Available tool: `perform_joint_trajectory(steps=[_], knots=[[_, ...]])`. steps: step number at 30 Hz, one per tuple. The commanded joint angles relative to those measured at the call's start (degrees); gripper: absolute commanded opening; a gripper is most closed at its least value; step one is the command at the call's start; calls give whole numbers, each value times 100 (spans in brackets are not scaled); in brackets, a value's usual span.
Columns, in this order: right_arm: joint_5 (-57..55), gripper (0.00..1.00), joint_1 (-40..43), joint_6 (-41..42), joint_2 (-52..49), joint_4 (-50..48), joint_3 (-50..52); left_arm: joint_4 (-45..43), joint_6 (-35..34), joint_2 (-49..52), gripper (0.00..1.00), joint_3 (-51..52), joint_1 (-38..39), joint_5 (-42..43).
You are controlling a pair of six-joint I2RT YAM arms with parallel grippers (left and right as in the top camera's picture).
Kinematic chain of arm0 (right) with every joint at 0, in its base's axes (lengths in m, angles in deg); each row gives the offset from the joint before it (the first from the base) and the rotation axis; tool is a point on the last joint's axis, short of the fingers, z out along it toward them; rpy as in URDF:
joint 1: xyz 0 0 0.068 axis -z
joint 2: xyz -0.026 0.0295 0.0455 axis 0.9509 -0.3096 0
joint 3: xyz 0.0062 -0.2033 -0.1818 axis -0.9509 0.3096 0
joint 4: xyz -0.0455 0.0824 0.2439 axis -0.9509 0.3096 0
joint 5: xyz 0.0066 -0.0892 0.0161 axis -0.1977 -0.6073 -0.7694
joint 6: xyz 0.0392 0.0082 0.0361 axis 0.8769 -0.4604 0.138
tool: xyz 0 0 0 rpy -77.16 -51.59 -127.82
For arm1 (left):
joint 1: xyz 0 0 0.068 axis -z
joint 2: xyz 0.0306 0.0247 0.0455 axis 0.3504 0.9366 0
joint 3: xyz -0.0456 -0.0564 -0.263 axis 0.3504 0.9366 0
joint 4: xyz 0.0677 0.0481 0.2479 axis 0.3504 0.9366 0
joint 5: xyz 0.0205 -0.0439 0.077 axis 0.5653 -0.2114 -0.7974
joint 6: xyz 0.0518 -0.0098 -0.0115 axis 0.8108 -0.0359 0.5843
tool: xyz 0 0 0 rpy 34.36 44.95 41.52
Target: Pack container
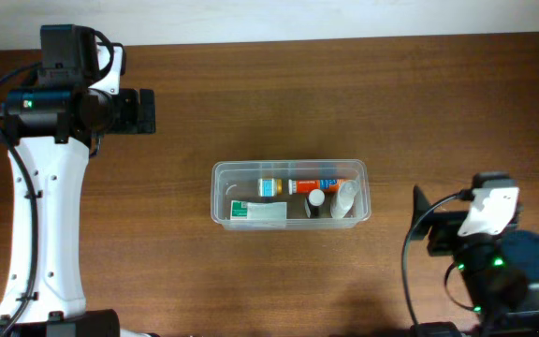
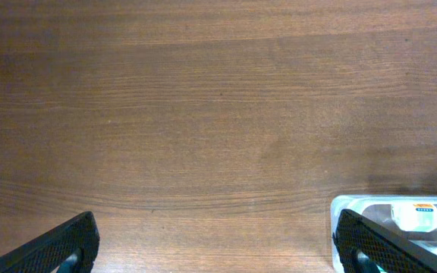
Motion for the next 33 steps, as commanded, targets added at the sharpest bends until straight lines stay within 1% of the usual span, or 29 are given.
perform_joint_trajectory(steps=[1,6,10,12,17,33], knots=[[577,98,382,-55,726,-424,1193,-17,-35,-107,100,-52,-17,37],[595,98,411,-55,1622,-662,2400,-17,-35,-107,100,-52,-17,37],[616,98,411,-55,2430,-662,3169,-17,-35,-107,100,-52,-17,37],[616,98,411,-55,2697,-660,3348,-17,-35,-107,100,-52,-17,37],[612,98,407,-57,2684,-743,3567,-17,-35,-107,100,-52,-17,37],[614,98,404,-57,2677,-761,3565,-17,-35,-107,100,-52,-17,37]])
